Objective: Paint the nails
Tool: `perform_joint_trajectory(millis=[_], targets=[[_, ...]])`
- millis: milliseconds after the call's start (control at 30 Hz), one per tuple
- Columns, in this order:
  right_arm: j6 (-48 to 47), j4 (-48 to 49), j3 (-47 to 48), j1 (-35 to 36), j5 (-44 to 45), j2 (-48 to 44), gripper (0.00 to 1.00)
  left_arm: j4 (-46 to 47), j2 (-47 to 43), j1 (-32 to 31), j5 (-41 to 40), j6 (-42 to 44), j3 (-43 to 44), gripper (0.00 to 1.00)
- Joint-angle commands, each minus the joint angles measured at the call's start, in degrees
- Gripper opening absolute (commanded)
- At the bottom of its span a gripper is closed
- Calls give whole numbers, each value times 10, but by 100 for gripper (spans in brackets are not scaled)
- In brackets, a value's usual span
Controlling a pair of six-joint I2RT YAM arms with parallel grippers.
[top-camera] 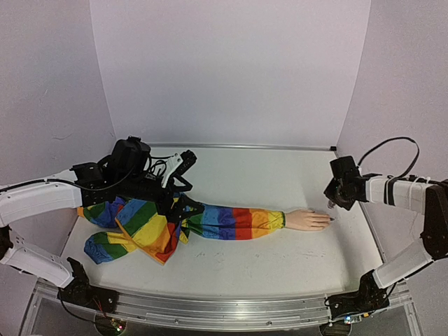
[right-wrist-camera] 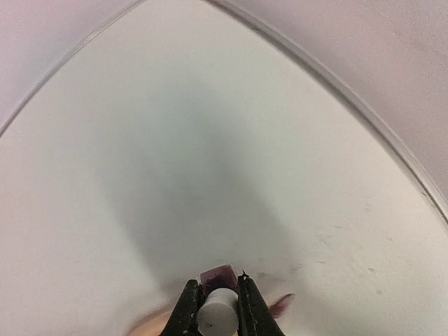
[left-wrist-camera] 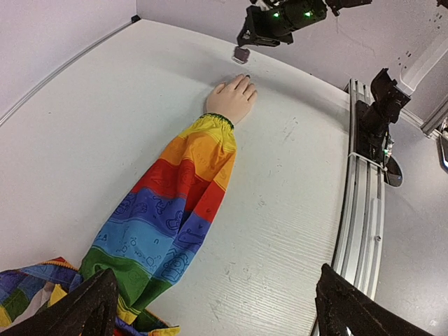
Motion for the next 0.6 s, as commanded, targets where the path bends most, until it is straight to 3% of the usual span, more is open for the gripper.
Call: perform_joint_trajectory(millis=[0, 133, 333, 567], targets=[[133, -81, -36, -76, 63, -33, 0, 4, -9, 1, -3, 4, 27, 99], [210, -122, -76, -93, 102, -66, 0, 5, -7, 1, -2, 4, 30, 99], [260, -143, -118, -145, 92, -99, 0, 4, 0, 1, 2, 3, 34, 99], [310, -185, -142, -156, 134, -121, 0, 4, -8, 1, 2, 3, 30, 99]])
